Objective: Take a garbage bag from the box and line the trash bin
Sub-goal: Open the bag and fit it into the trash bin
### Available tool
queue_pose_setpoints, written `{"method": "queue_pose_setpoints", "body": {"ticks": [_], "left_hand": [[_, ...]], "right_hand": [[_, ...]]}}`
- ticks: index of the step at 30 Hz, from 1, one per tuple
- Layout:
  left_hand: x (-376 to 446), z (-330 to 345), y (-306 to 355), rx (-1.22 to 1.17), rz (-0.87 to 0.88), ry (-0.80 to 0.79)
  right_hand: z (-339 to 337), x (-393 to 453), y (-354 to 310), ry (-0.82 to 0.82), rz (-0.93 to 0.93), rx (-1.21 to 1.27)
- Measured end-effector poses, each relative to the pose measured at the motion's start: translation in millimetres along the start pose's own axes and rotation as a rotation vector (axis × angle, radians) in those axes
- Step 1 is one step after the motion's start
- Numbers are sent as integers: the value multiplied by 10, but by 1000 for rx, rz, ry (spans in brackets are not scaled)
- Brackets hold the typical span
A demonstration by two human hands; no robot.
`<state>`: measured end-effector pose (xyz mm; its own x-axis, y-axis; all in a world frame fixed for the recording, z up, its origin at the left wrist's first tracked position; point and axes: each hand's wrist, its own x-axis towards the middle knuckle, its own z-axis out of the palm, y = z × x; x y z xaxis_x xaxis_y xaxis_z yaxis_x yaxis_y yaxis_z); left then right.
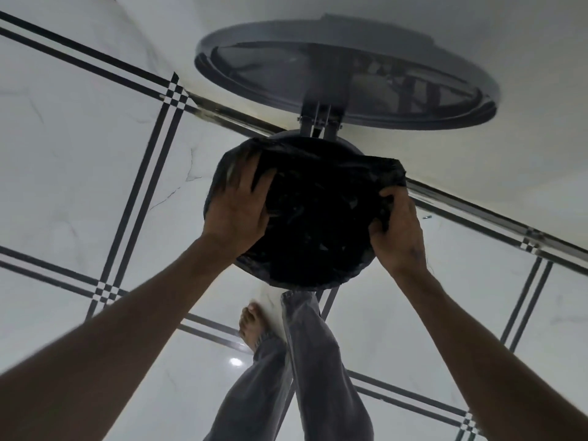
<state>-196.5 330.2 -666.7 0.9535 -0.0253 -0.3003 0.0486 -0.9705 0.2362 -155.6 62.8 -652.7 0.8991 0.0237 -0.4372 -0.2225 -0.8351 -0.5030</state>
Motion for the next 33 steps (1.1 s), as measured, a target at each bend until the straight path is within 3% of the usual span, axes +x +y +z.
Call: {"method": "queue_pose_setpoints", "body": {"ticks": [3,6,9,12,15,23,28,33], "left_hand": [[-2,-60,-131,-79,-70,39],[118,-49,-259,-315,-128,-77],[306,-74,-330,-474,-88,-115],[498,-160,-282,-645,-217,-66],[668,-198,-259,-756,-382,-73],[900,-178,-301,-905,-578,-31],[1019,-187,-308,-1121,-885,-106],[1047,-131,-317,-1116,-873,-29]], "right_hand": [[-28,2,22,-23,-19,59],[-59,49,-32,-113,-86,102],[-101,150,-28,-217,-37,150],[-124,295,91,-271,7,182],[-128,431,120,-211,75,191],[45,566,-41,-64,116,265],[143,667,-134,22,202,365],[149,782,-219,39,335,560]]}}
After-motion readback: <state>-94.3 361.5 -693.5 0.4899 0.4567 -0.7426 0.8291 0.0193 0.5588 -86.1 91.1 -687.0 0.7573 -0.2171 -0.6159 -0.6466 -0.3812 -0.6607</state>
